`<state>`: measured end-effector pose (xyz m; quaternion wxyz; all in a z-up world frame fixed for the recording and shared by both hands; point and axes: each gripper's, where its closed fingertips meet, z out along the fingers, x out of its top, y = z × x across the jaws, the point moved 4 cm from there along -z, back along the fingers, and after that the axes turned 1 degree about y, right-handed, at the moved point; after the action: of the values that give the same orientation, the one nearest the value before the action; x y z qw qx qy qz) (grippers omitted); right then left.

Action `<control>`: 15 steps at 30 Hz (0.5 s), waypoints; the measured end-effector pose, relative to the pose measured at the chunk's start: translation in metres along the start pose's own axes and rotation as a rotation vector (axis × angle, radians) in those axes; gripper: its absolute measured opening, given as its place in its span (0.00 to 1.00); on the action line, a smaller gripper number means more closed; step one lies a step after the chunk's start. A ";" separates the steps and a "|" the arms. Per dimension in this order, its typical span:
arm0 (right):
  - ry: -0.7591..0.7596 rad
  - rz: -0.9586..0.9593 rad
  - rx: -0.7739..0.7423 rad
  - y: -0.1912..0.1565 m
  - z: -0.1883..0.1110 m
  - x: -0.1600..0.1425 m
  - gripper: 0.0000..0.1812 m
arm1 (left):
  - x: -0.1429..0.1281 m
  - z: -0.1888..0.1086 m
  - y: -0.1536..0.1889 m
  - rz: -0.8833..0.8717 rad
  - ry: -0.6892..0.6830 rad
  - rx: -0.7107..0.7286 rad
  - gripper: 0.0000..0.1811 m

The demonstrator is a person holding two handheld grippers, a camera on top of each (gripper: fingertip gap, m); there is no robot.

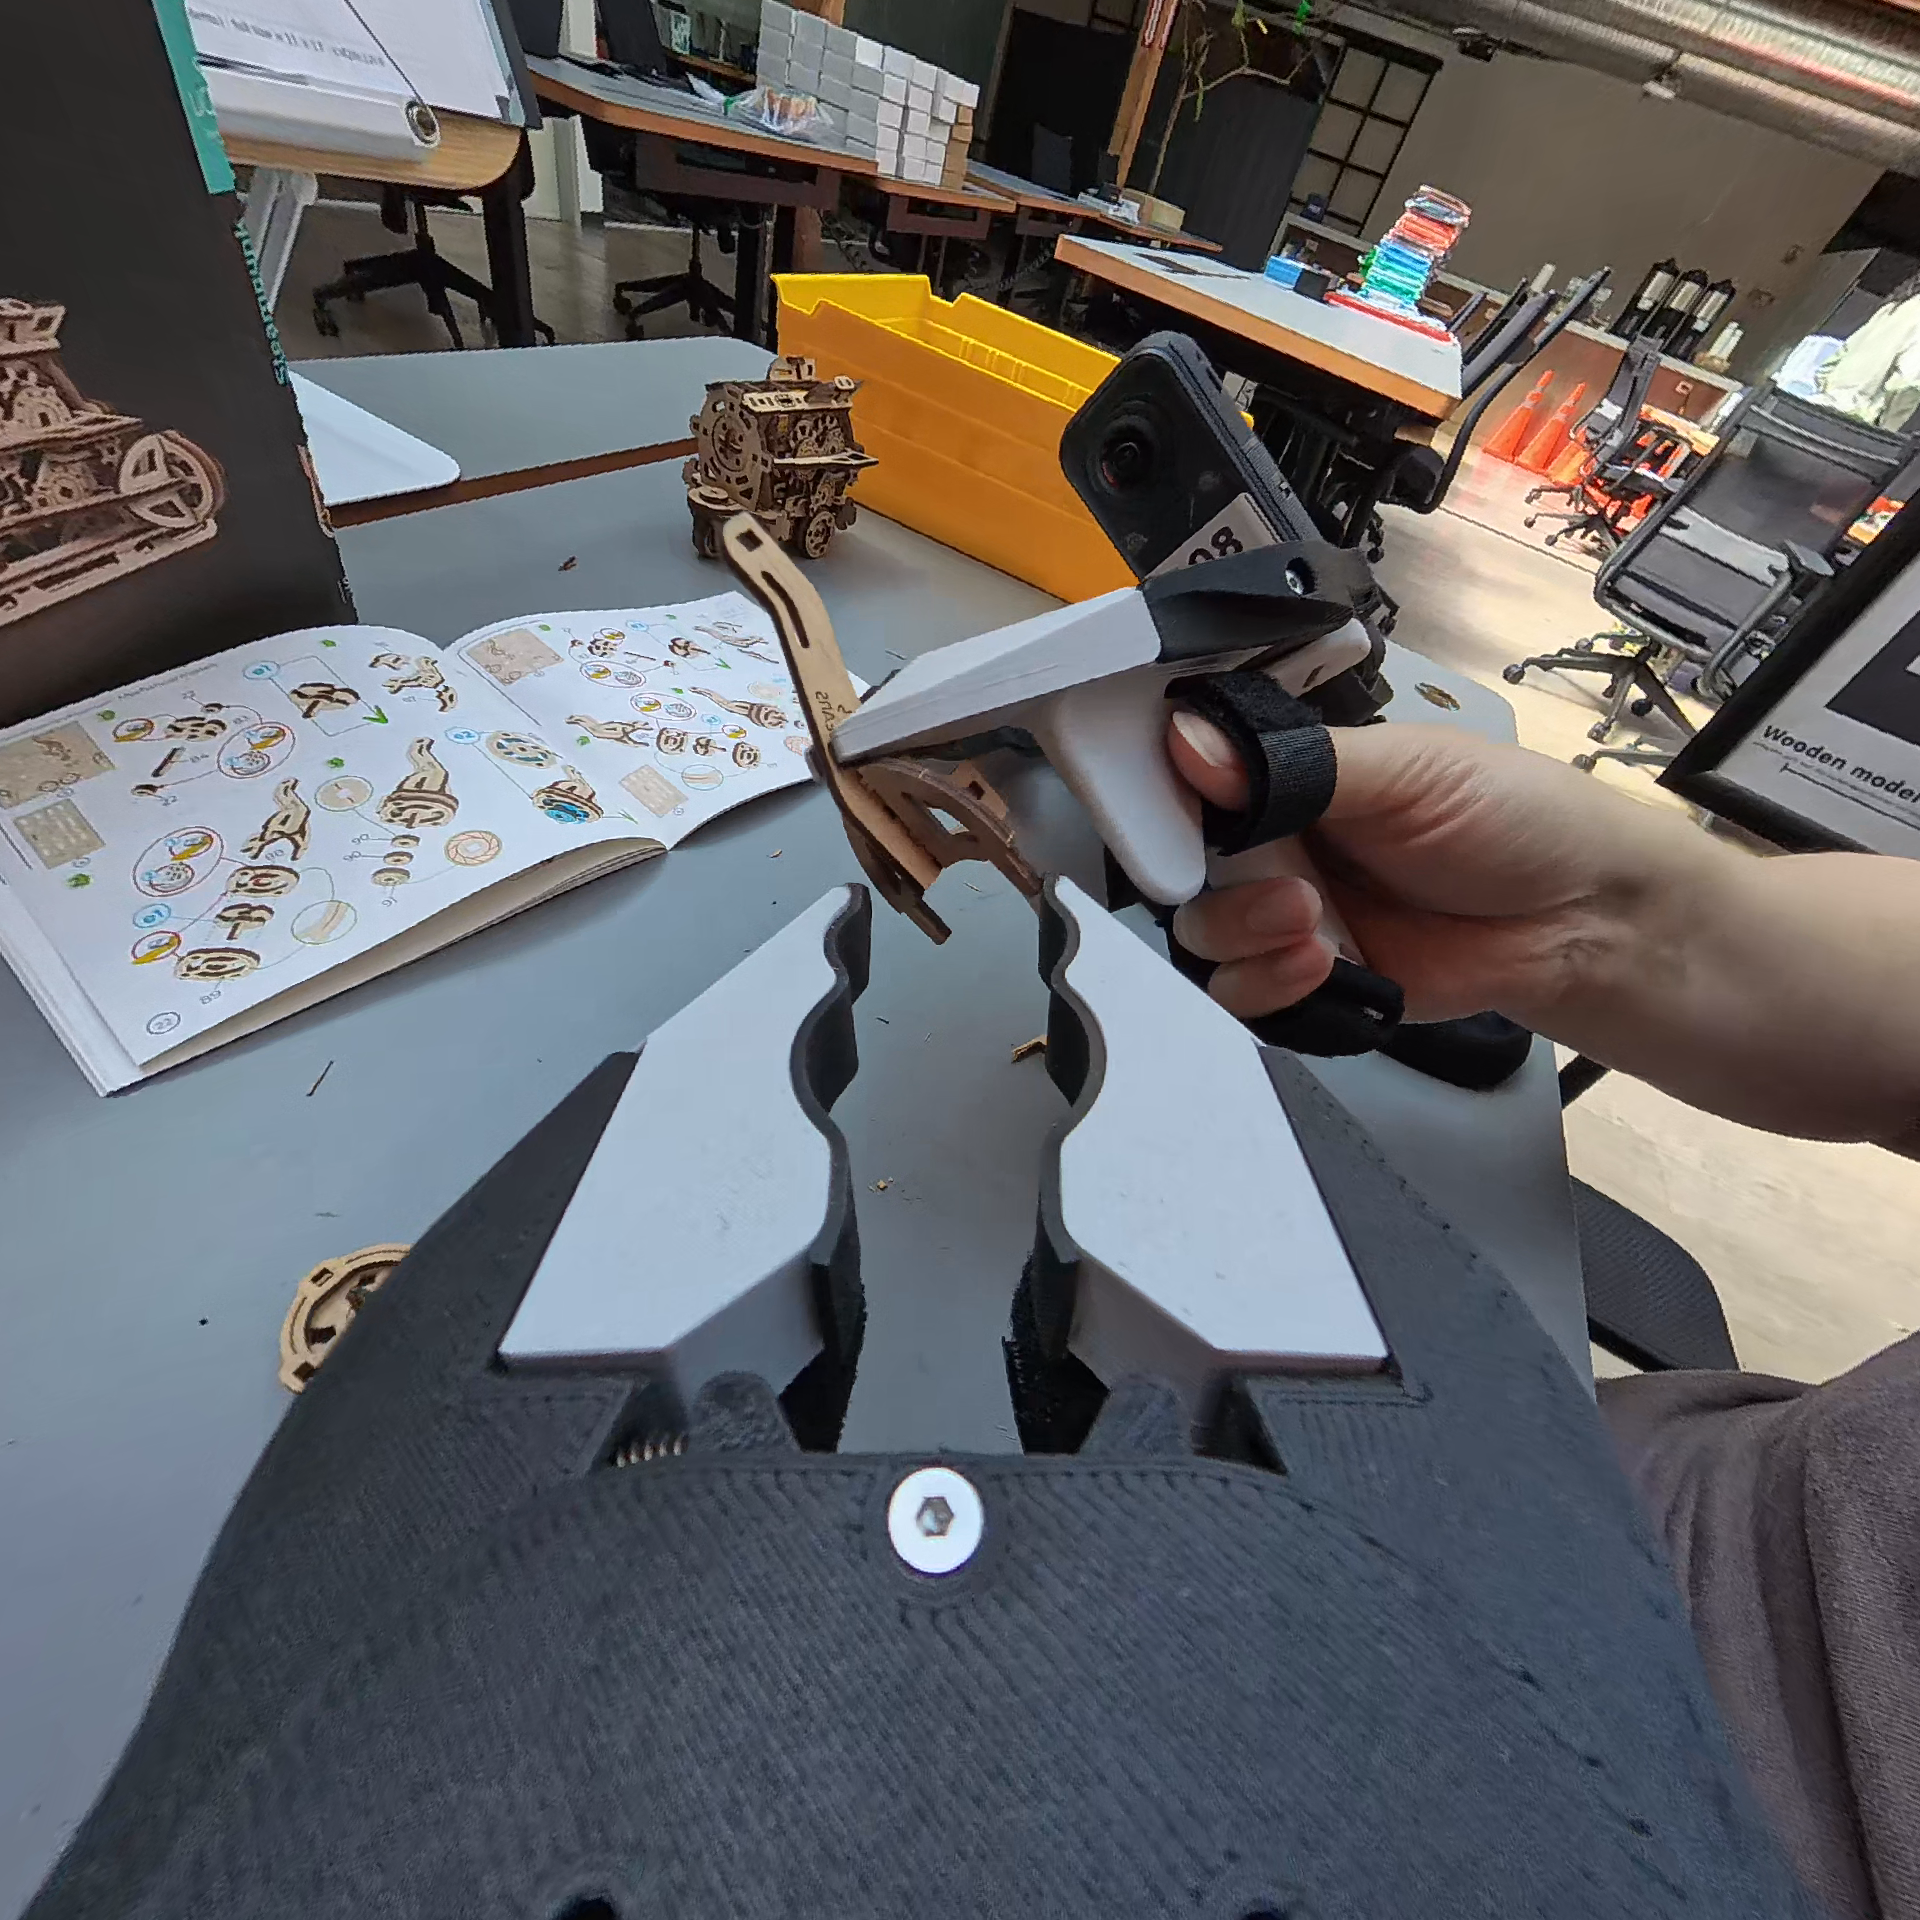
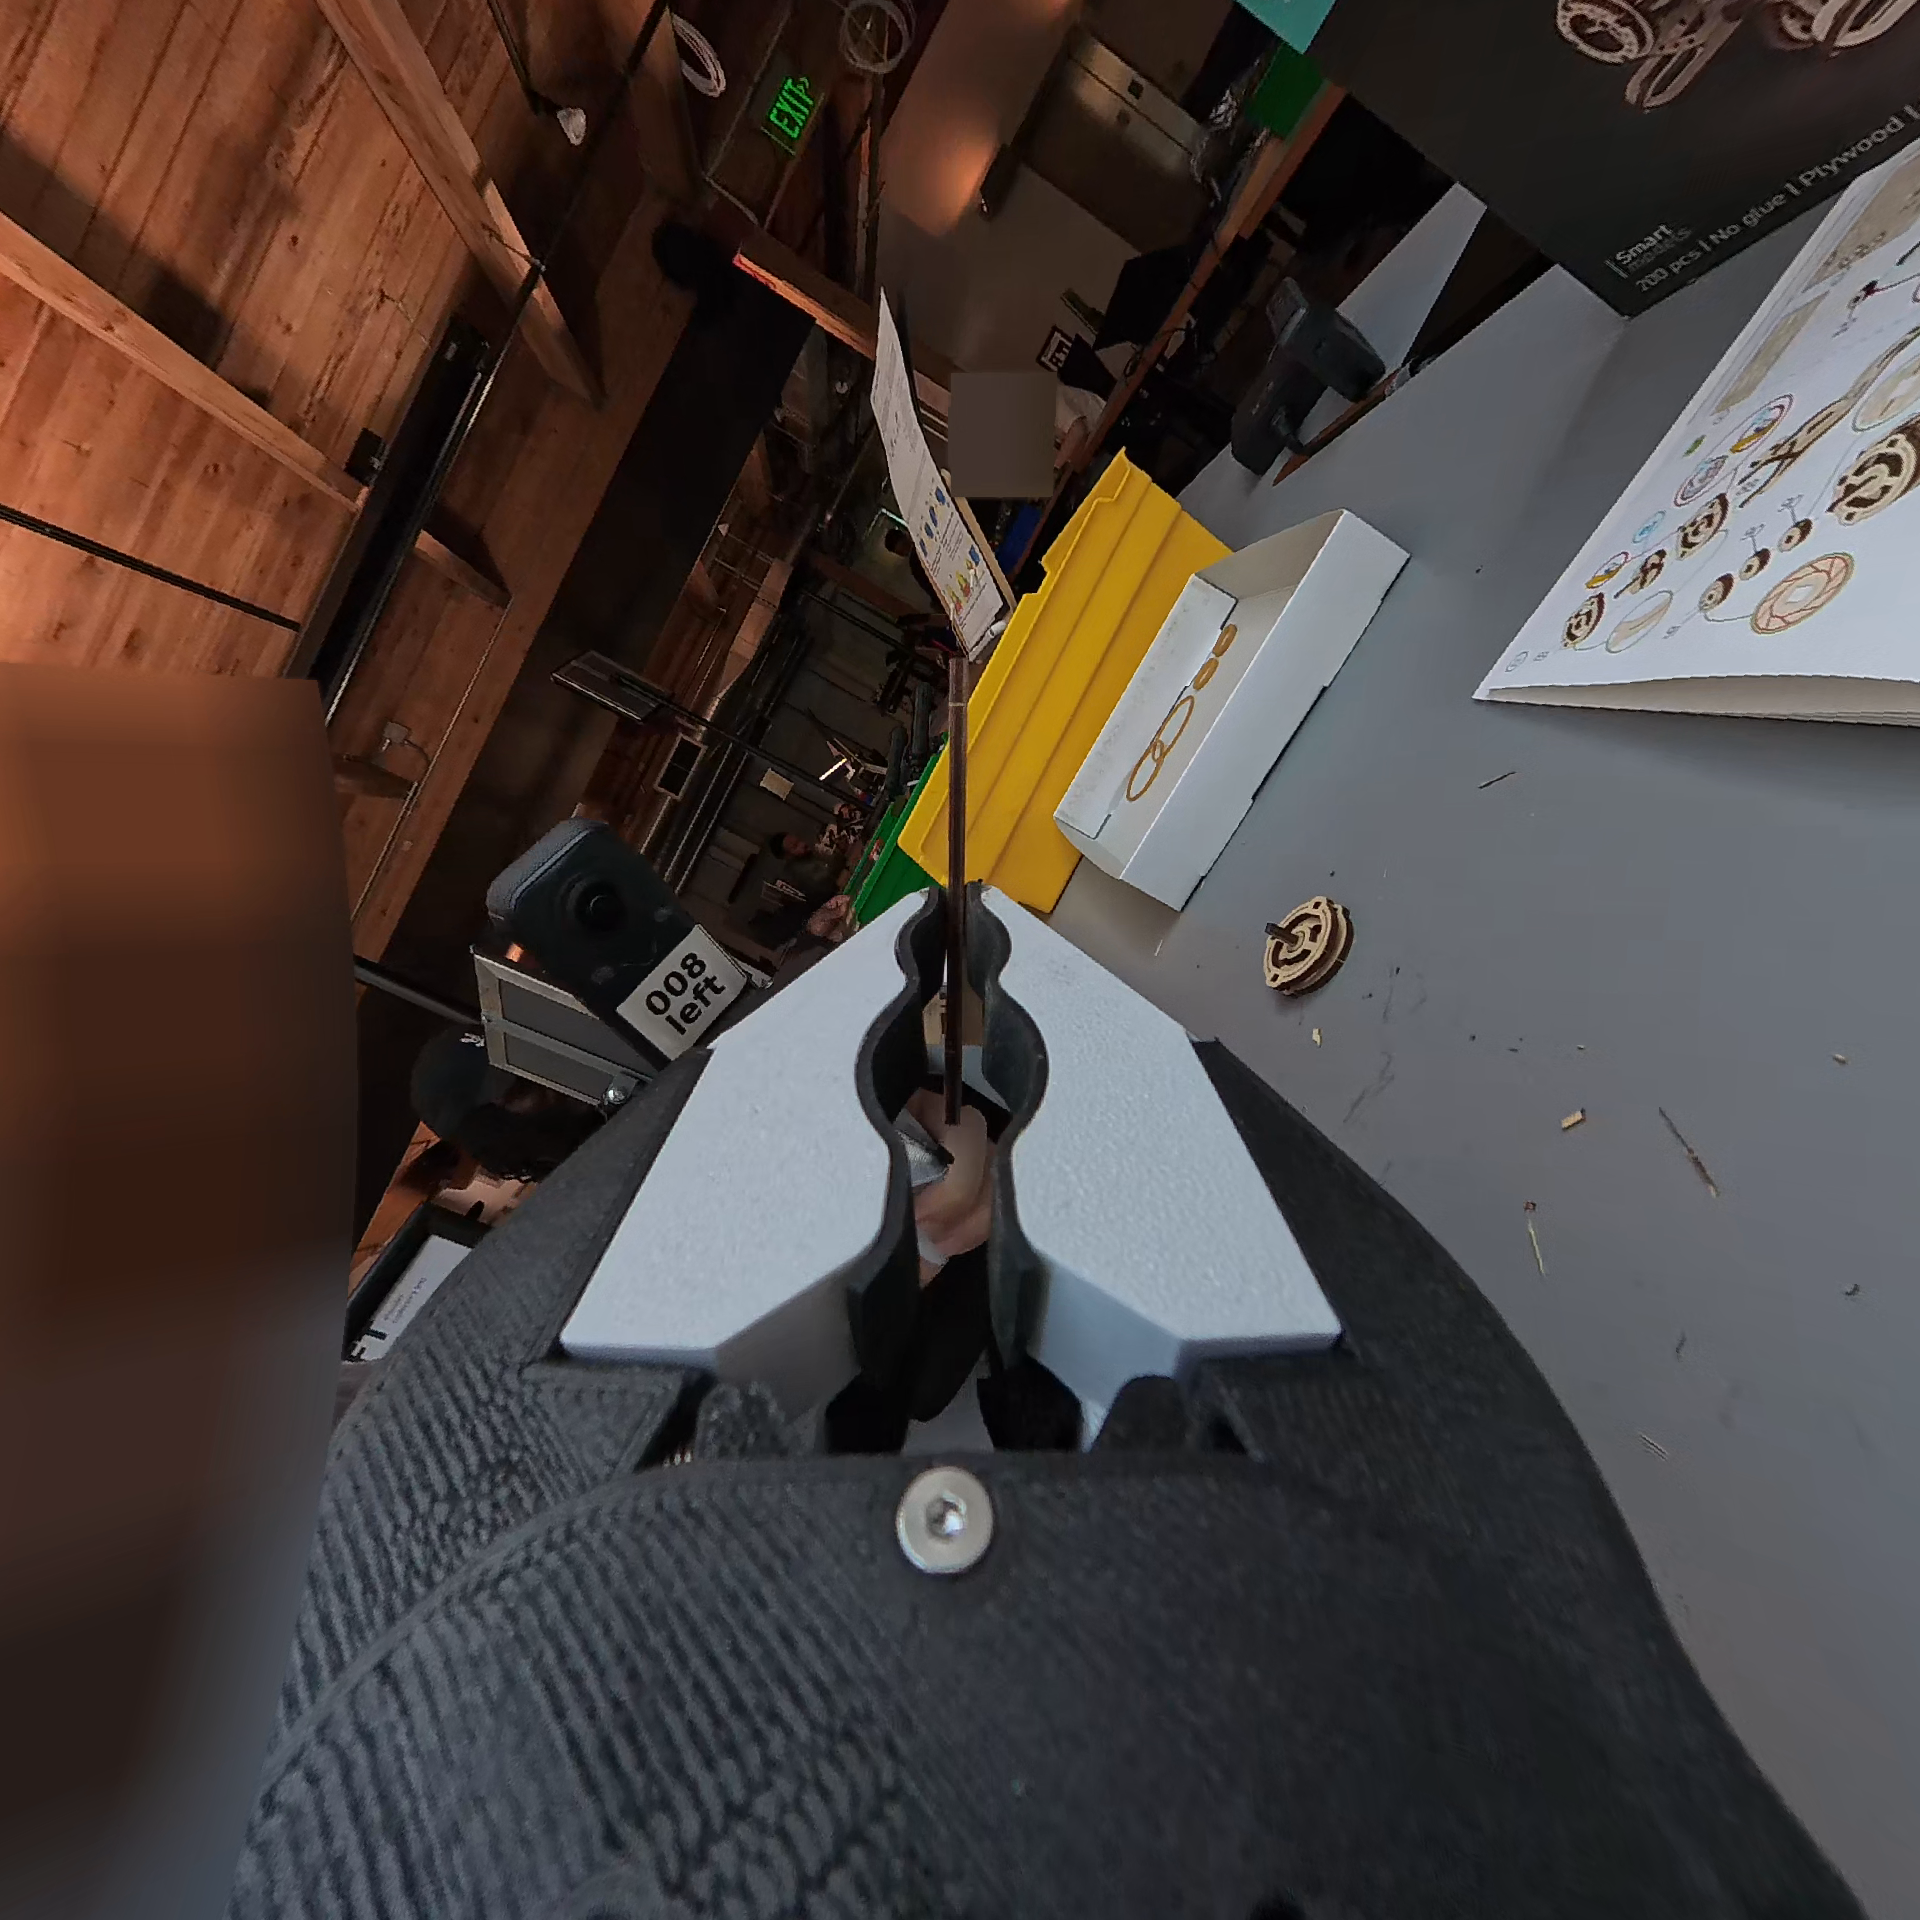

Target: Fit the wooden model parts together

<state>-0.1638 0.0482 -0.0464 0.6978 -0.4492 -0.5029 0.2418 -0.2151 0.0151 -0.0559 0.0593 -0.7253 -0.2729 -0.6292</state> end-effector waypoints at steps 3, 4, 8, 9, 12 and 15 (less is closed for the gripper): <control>-0.005 0.003 -0.012 0.000 -0.005 -0.002 0.01 | -0.004 -0.004 0.002 -0.020 -0.002 -0.019 0.14; -0.008 0.002 -0.017 0.001 -0.008 -0.003 0.00 | -0.005 -0.005 0.003 -0.021 -0.003 -0.023 0.13; -0.024 0.004 -0.037 0.002 -0.018 -0.008 0.01 | -0.009 -0.009 0.008 -0.020 0.001 -0.039 0.09; -0.026 0.012 -0.039 0.003 -0.021 -0.009 0.00 | -0.009 -0.009 0.009 -0.019 0.002 -0.042 0.09; -0.025 0.043 -0.047 0.005 -0.028 -0.012 0.00 | -0.011 -0.010 0.013 -0.019 0.001 -0.064 0.05; -0.015 0.064 -0.058 0.007 -0.033 -0.011 0.01 | -0.012 -0.009 0.016 -0.025 -0.006 -0.080 0.03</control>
<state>-0.1368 0.0300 -0.0608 0.6725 -0.4833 -0.5003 0.2528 -0.2168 -0.0062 -0.0615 0.0214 -0.7254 -0.2568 -0.6383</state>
